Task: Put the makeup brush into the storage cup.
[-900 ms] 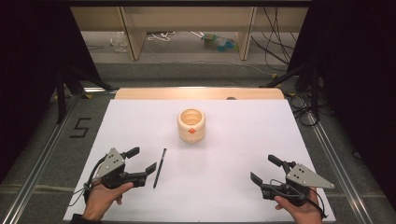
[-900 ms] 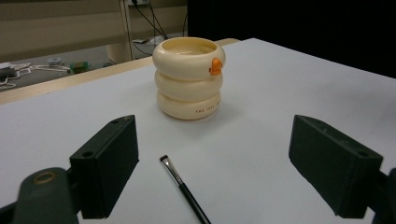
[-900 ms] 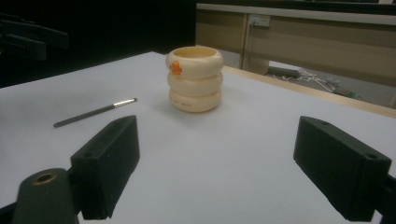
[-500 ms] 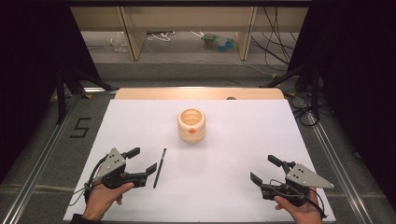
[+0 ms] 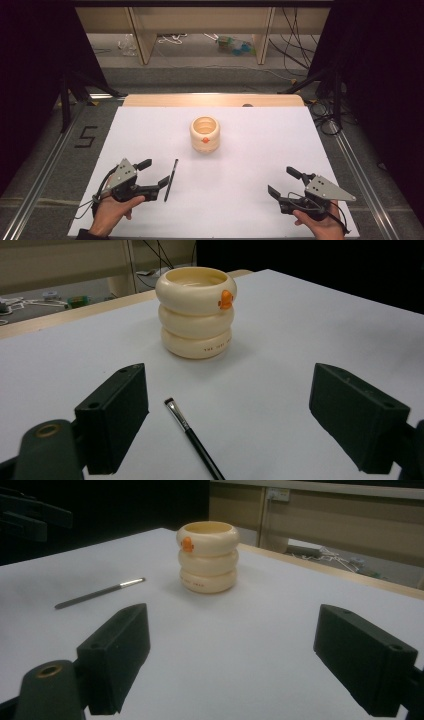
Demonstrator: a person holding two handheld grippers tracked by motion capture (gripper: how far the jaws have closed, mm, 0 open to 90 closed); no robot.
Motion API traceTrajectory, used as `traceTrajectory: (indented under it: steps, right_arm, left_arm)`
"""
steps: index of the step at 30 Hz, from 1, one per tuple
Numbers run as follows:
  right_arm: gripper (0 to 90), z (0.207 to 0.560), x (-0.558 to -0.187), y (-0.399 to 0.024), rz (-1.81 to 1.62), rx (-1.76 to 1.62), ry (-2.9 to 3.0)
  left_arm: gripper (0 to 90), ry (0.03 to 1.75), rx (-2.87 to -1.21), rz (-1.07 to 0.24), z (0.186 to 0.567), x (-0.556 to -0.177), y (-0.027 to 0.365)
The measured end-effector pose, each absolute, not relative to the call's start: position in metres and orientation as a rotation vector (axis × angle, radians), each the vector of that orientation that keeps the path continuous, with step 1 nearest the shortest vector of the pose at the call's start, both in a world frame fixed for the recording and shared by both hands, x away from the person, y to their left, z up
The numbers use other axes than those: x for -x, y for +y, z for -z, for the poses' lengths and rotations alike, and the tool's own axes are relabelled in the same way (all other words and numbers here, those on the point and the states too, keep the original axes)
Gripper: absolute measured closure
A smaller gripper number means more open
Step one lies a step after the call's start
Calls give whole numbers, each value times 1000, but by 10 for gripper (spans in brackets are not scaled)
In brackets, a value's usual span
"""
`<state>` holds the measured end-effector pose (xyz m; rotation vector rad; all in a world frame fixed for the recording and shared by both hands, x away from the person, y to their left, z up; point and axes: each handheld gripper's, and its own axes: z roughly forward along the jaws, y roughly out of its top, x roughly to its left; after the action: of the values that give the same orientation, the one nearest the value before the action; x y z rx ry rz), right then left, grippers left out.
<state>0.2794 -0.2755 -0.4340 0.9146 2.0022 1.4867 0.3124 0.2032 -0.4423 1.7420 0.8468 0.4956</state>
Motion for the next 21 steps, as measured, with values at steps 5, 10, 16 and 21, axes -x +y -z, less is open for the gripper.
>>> traceTrajectory:
  steps: [5,10,16,21]
  right_arm:
    - [160,435,-280,-275,-1485,-914,1990]
    - [160,436,-280,-275,-1485,-913,1987]
    - [161,436,-282,-275,-1487,-895,2003]
    - [160,438,-283,-274,-1506,-889,1986]
  left_arm:
    - [158,833,-1760,-485,440,-315,202]
    - [158,846,-1757,-475,439,-316,199]
    - [159,852,-1791,-469,439,-320,195]
    - [160,853,-1841,-471,439,-324,190]
